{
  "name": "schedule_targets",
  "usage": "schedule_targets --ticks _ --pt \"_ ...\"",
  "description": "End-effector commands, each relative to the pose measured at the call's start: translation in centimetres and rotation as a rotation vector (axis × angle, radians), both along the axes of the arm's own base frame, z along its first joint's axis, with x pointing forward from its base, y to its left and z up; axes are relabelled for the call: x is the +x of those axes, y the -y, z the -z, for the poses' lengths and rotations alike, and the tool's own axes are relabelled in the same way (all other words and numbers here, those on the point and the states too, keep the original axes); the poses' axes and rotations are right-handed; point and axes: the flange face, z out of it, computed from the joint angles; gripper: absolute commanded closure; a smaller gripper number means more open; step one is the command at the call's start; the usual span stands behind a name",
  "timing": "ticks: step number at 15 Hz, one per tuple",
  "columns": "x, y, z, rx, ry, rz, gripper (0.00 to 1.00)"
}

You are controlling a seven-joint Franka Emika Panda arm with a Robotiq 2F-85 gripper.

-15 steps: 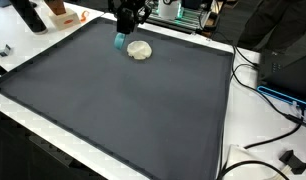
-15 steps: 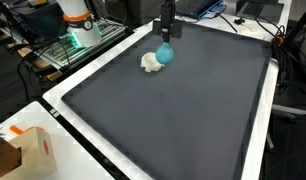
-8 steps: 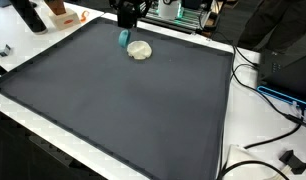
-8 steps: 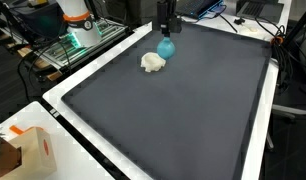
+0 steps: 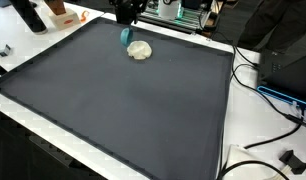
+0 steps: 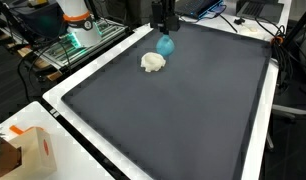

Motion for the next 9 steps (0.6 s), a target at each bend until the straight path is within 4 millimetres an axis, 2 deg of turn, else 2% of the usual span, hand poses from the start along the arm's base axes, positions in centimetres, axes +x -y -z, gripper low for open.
schedule_targets --ticks 1,7,8,9 --pt "0.02 0.15 -0.12 0.0 0.001 0.003 0.5" --pt "-0.15 0.22 -0.13 0.001 0.002 0.004 0.5" --pt "-0.12 0.27 -0.25 0.045 0.019 -0.004 0.75" --pt "-0.04 0.32 -0.36 0.103 0.043 -0.009 0.75"
